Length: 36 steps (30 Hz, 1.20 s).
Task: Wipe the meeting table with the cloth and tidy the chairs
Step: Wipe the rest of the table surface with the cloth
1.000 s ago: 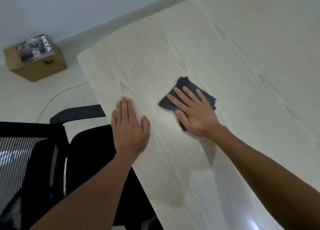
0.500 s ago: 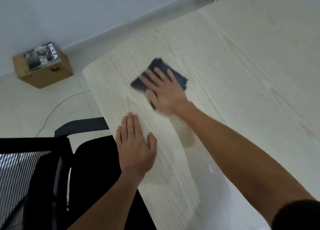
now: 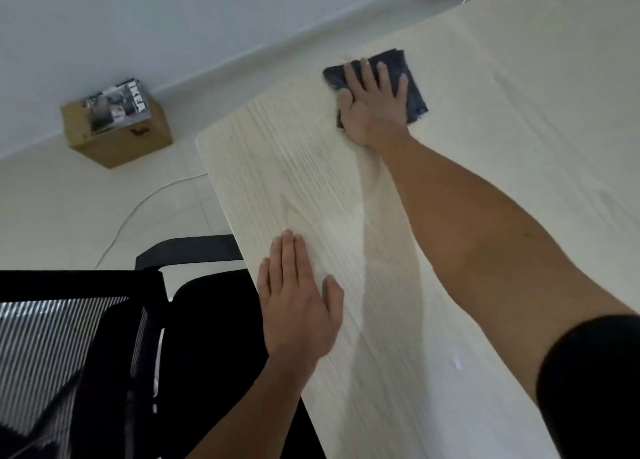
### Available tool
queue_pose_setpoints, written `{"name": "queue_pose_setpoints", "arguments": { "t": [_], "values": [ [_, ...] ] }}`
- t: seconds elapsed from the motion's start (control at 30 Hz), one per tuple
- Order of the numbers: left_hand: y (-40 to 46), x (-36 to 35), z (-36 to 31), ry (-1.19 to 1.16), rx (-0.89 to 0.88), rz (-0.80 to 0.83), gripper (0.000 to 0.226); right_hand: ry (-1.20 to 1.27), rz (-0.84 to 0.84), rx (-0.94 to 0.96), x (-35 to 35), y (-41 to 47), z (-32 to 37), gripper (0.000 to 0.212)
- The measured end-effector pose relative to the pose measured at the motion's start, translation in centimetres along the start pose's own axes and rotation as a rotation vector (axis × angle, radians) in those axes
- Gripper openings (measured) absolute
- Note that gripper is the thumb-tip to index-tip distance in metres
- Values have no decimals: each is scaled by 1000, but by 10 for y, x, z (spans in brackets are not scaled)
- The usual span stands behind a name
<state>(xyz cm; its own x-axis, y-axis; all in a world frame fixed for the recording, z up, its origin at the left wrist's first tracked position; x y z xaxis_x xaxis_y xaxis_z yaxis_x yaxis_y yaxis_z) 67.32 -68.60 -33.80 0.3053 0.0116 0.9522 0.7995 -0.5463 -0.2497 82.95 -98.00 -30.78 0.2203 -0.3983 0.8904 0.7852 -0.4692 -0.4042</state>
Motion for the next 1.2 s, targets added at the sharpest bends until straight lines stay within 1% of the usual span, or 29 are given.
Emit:
{"name": "queue_pose_setpoints", "arguments": {
  "t": [0.07,0.1,0.17,0.23,0.3,0.33,0.4,0.47,0.5,0.53,0.6,0.67,0.7,0.77,0.83,0.87,0.9,0.97,1.0,1.07,1.1,1.13,1.2],
  "values": [
    [1,0,2,-4,14,10,76,-80,19,214,-24,-24,38,61],
    [0,0,2,-6,18,15,76,-121,28,322,-39,-46,45,60],
    [-1,1,1,-9,18,12,77,-197,18,490,-69,-100,37,58],
    [-1,1,0,-11,19,20,77,-225,25,540,-90,-154,0,56],
    [0,2,-1,-24,17,21,77,-227,28,477,-86,-181,-52,56],
    [0,3,-2,-29,15,26,77,-208,15,403,-76,-180,-77,56],
    [1,3,-1,-37,12,27,77,-149,-17,192,-48,-150,-108,59],
    [1,2,-1,-38,13,27,77,-32,-19,-26,-23,-109,-103,61],
    [0,2,-1,-40,16,26,77,14,-15,-86,-17,-88,-87,62],
    [0,2,-1,-43,18,24,77,30,-12,-104,-15,-73,-65,62],
    [0,3,-1,-40,15,12,76,6,-5,-11,-27,-61,-15,62],
    [1,3,0,-29,14,8,76,-58,-13,181,-52,-84,22,60],
    [1,2,1,-25,14,11,76,-87,-19,284,-66,-107,29,59],
    [0,2,2,-21,20,8,77,-136,-17,472,-89,-158,16,55],
    [-1,2,1,-24,17,2,77,-204,9,548,-99,-196,-30,53],
    [-1,2,0,-28,12,-2,76,-217,23,527,-94,-205,-60,54],
    [-1,2,0,-35,9,-7,76,-215,15,460,-86,-207,-89,55],
    [0,2,-2,-45,14,-1,75,-155,-24,233,-60,-193,-136,58],
    [-1,2,-2,-50,12,1,75,-103,-32,98,-49,-180,-148,60],
    [0,1,-2,-49,10,-11,74,23,-44,-113,-38,-151,-138,63],
    [0,1,-1,-51,9,-14,74,60,-50,-162,-39,-141,-118,63],
    [0,2,-1,-57,6,-16,74,79,-56,-167,-45,-136,-95,64],
    [-1,2,1,-78,1,-22,73,45,-61,-46,-64,-147,-47,62]
  ]
}}
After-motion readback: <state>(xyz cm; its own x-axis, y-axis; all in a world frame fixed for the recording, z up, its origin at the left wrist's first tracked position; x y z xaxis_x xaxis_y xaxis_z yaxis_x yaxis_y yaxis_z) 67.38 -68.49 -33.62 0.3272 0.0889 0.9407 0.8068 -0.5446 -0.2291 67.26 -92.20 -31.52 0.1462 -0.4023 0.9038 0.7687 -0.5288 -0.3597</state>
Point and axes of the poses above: each hand's wrist, its own y-axis towards the middle knuckle, its own x-axis out of the back of the hand, z = x × y, the point moved 1 cm from there along y, towards the middle knuckle, and after that the axes turned 15 degrees about z, right-handed, at the moved point
